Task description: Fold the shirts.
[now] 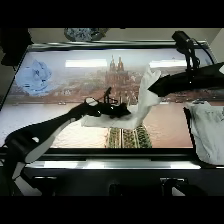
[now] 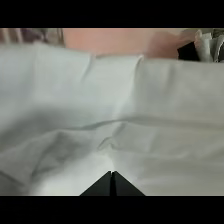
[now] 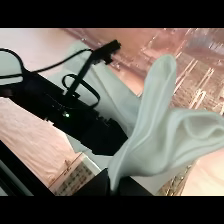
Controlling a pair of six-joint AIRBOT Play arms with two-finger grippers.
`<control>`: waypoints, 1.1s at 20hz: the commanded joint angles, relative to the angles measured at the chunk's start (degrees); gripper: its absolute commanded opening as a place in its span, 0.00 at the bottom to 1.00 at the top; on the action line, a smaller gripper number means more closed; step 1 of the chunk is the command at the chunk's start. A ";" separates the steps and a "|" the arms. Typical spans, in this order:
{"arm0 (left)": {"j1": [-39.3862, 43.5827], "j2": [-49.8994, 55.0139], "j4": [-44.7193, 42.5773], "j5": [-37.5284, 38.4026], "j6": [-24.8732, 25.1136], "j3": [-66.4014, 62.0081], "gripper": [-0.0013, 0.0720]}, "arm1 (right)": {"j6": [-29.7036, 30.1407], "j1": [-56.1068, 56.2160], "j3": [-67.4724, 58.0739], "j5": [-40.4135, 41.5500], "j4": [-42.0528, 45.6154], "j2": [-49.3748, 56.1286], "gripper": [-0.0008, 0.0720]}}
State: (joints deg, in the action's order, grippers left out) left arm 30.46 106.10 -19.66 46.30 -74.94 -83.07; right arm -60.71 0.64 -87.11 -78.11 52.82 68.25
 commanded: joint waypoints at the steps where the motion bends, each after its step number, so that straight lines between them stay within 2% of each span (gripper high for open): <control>1: -9.68 -9.55 -24.59 3.76 -5.57 -0.33 0.07 | -0.17 0.39 0.00 6.84 -6.84 2.36 0.06; 3: -18.43 -17.59 -36.81 4.92 -10.29 -0.33 0.07 | -0.13 2.01 -0.02 9.79 -9.77 5.75 0.06; 4: -23.43 -21.55 -38.80 5.16 -11.02 -0.33 0.07 | -0.13 4.35 -0.02 11.45 -9.77 7.74 0.06; 8: -38.64 -32.81 -38.88 7.98 -11.06 -0.33 0.07 | -0.17 18.14 -0.02 21.16 -12.61 19.34 0.07; 12: -44.30 -37.68 -38.91 13.31 -10.99 -0.28 0.08 | -0.17 29.20 -0.02 32.33 -24.76 32.63 0.07; 13: -44.26 -37.97 -38.88 13.53 -10.99 -0.28 0.08 | 0.04 30.77 -0.02 34.10 -28.24 35.39 0.15; 14: -43.91 -37.99 -38.88 13.60 -11.02 -0.28 0.08 | 0.04 31.76 -0.02 36.54 -30.69 37.53 0.64; 15: -43.50 -37.90 -38.88 13.86 -11.02 -0.28 0.08 | 0.33 31.76 -0.02 37.64 -31.36 38.71 0.94; 16: -43.17 -37.86 -38.91 14.25 -10.93 -0.28 0.08 | 0.37 31.01 -0.02 37.00 -30.03 38.69 0.97; 18: -42.82 -37.86 -38.91 14.60 -10.16 -0.28 0.08 | 2.05 27.45 -0.04 30.62 -25.16 36.74 0.96; 22: -42.99 -37.86 -40.65 14.56 -8.72 -0.28 0.08 | -0.24 13.18 -0.04 7.63 1.42 28.98 0.96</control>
State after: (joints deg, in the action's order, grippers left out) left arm -12.40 68.45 -59.07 60.40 -84.60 -83.35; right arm -59.48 21.63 -87.11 -55.55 37.32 100.84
